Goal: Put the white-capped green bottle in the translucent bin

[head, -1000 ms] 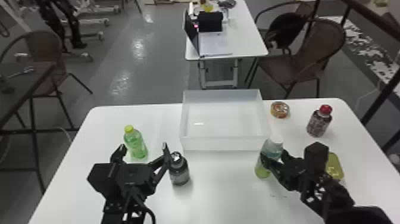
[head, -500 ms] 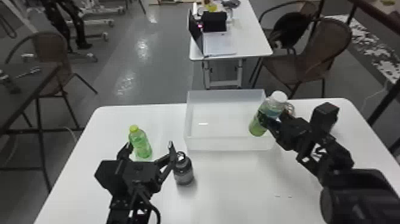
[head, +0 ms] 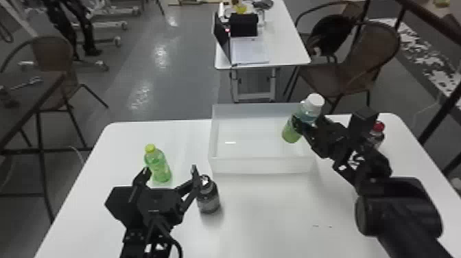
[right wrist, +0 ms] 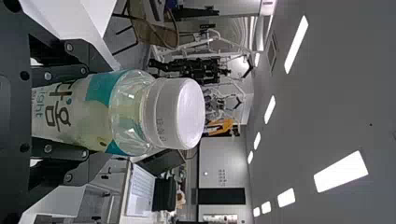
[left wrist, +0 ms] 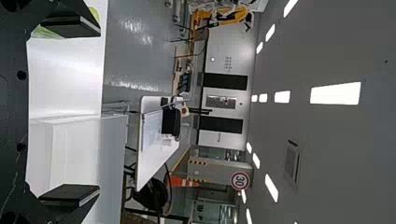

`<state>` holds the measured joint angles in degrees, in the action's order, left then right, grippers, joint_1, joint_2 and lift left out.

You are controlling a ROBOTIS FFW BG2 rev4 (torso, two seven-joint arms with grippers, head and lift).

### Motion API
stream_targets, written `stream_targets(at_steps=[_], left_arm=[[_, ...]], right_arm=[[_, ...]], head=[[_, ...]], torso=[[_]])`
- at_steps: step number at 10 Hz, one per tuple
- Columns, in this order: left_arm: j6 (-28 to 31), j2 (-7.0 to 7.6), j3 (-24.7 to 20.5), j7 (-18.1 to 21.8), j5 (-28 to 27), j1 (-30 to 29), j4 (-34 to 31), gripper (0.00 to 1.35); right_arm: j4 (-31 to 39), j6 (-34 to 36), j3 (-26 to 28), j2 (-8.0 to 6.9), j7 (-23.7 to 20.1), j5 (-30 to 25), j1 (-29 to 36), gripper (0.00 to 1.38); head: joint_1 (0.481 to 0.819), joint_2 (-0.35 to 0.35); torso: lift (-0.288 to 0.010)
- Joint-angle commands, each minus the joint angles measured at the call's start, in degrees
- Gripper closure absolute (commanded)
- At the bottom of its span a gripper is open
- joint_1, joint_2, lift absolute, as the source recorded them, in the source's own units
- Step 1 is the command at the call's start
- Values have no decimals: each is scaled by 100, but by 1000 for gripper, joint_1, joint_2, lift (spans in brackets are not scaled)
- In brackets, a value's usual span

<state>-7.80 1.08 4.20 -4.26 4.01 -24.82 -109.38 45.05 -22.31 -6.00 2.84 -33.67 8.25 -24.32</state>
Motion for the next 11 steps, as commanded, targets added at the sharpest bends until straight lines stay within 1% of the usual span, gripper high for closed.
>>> stream_targets(at_steps=[1,2,3,5,7,8,9,10,11], left_arm=[[-20,-21,-16,48,38,47,40,121],[-29,-91,-69,92,38,30,48,121],[-47,-123,-130,215,20,30,83,121],[-64,-123,-253,417,-32,39,110,121],[-99,-123,-288,452,-23,21,127,121],[-99,-123,-306,470,-15,21,127,121],[-99,-123,-306,470,-15,21,127,121],[-99,-123,-306,487,-15,30,127,121],[-99,-123,-306,487,-23,39,136,121]], right_arm=[[-717,-265,-24,-3,-52,1,-310,1059],[-919,-274,-24,-3,9,-8,-363,1059],[-1156,-283,-24,-3,44,-34,-424,1059],[-1420,-336,-15,58,44,-113,-539,1059],[-1552,-424,-15,138,97,-192,-627,1058],[-1604,-424,-15,155,150,-219,-671,826],[-1675,-415,-15,155,167,-272,-714,427],[-1701,-406,-15,155,211,-324,-732,136],[-1710,-415,-15,146,282,-316,-714,68]], head=[[695,98],[695,97],[695,93],[695,87],[695,84],[695,82],[695,76],[695,74],[695,73]], torso=[[-18],[-18],[-18],[-18],[-18],[-18],[-18],[-18],[-18]])
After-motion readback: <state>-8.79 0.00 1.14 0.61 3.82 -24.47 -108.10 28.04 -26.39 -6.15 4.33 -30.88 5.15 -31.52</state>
